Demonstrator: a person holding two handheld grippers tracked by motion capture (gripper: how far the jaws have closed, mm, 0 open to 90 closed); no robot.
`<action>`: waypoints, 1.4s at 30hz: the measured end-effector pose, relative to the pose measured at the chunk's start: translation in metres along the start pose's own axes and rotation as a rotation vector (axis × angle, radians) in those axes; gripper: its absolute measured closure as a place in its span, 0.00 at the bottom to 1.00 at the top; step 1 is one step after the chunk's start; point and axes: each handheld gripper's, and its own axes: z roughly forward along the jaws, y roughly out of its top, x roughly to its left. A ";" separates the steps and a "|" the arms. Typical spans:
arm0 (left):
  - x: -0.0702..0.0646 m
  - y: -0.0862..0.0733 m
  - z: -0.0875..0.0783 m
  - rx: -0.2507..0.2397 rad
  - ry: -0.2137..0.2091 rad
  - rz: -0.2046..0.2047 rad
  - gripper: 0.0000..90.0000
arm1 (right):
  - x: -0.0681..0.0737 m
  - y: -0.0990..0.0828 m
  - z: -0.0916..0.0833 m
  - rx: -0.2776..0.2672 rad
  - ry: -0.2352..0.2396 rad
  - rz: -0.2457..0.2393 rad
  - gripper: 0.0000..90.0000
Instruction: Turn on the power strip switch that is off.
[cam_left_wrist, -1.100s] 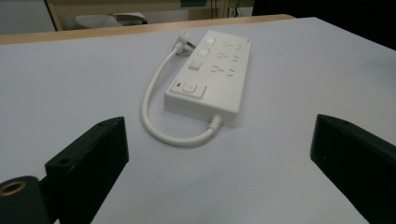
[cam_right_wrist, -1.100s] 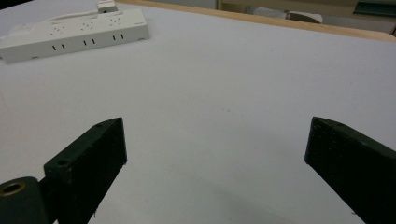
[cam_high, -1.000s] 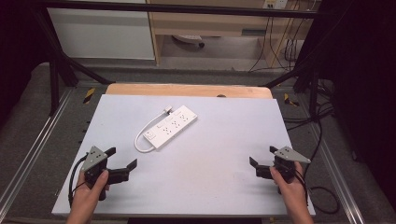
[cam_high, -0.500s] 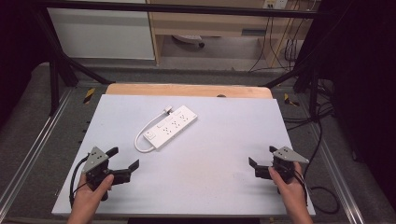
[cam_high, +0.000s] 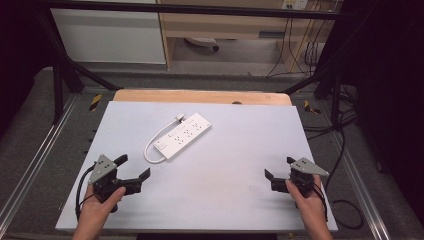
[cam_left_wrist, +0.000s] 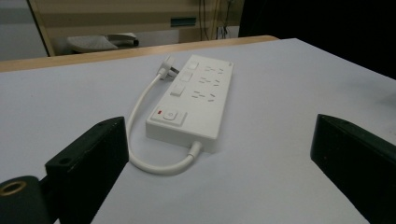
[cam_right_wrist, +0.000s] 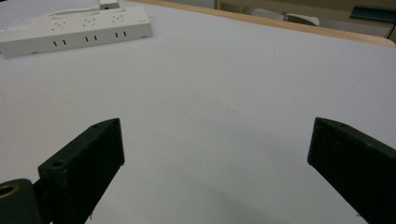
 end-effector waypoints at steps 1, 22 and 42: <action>-0.001 0.001 0.002 0.002 0.009 -0.005 0.06 | 0.001 0.000 0.000 0.000 0.003 0.002 0.05; -0.006 0.047 0.051 0.040 0.008 0.046 0.07 | 0.005 0.001 0.000 0.005 0.028 0.016 0.04; -0.013 0.066 0.089 0.052 -0.026 0.043 0.08 | 0.019 0.002 0.008 0.035 0.040 -0.024 0.04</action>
